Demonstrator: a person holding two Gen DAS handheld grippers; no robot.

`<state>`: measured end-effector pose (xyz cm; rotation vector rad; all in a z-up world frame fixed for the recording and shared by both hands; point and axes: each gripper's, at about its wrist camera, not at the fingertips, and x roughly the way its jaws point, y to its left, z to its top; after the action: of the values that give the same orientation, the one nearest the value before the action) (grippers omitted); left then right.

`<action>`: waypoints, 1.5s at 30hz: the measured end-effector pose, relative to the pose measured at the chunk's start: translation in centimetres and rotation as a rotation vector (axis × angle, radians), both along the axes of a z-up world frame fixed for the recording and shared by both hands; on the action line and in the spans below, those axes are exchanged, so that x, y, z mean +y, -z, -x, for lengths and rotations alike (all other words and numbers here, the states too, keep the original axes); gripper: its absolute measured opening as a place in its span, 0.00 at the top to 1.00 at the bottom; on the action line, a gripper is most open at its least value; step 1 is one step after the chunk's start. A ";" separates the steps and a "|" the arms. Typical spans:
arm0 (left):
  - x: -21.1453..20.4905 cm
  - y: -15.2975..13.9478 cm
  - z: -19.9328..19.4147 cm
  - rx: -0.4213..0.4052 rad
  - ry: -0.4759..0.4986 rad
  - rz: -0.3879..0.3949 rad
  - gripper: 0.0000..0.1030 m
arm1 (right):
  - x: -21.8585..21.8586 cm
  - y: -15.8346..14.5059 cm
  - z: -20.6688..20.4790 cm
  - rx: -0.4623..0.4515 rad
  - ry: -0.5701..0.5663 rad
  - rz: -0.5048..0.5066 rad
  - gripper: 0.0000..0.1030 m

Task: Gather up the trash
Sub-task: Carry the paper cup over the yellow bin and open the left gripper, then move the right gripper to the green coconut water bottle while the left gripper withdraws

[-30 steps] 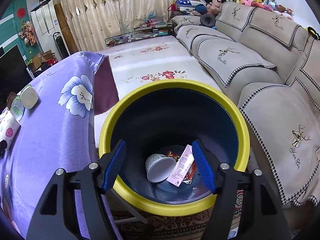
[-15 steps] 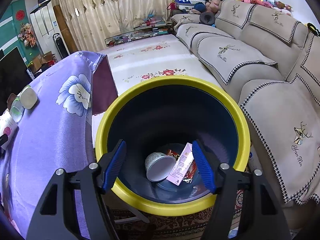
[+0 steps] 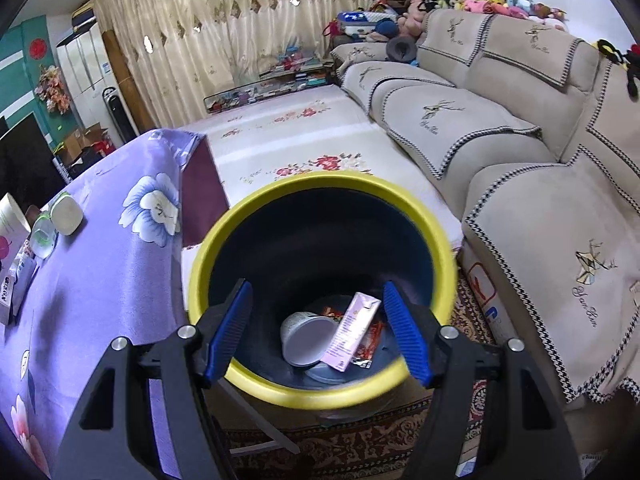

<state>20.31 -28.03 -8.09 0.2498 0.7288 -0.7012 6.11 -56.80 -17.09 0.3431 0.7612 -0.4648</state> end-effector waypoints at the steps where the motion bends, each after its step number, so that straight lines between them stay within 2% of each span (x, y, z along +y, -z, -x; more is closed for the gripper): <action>1: -1.3 -0.1 0.3 0.005 0.027 0.000 0.93 | -0.3 0.0 0.3 0.000 0.007 0.001 0.37; 9: -11.6 0.1 2.6 0.031 0.201 -0.027 0.93 | -3.7 -0.2 4.2 -0.018 0.098 -0.011 0.37; 17: -21.6 2.7 4.6 0.074 0.319 -0.081 0.93 | -6.0 0.4 7.4 -0.020 0.164 -0.030 0.37; 23: -26.3 5.4 3.8 0.135 0.341 -0.108 0.93 | -7.0 0.9 8.6 -0.029 0.189 -0.048 0.37; 28: -28.5 7.5 3.0 0.157 0.342 -0.137 0.93 | -7.2 0.9 8.8 -0.036 0.189 -0.055 0.36; 29: -28.8 7.8 2.9 0.158 0.338 -0.138 0.91 | -7.2 1.0 8.8 -0.038 0.187 -0.057 0.36; 30: -29.1 8.0 2.7 0.158 0.330 -0.139 0.80 | -7.2 1.0 8.8 -0.038 0.186 -0.059 0.36; 31: -28.8 8.2 2.5 0.159 0.328 -0.140 0.64 | -7.2 1.0 8.7 -0.038 0.183 -0.060 0.36; 33: -28.6 8.3 2.3 0.157 0.312 -0.136 0.51 | -7.1 1.0 8.5 -0.039 0.177 -0.061 0.36; 36: -26.3 7.1 2.1 0.162 0.307 -0.099 0.50 | -6.7 0.8 8.4 -0.041 0.168 -0.059 0.36; 38: -23.2 5.4 2.3 0.154 0.298 -0.048 0.44 | -6.3 0.6 8.2 -0.043 0.158 -0.055 0.36; 40: -20.2 3.8 2.7 0.127 0.282 0.000 0.28 | -5.8 0.3 7.7 -0.045 0.146 -0.052 0.36; 45: -10.6 0.4 3.8 0.009 0.189 0.067 0.14 | -3.9 -0.2 6.2 -0.043 0.099 -0.039 0.36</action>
<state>16.56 -38.58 -8.48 0.2570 0.6945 -0.9052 -0.07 -60.68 -16.93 0.4271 0.7142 -0.5343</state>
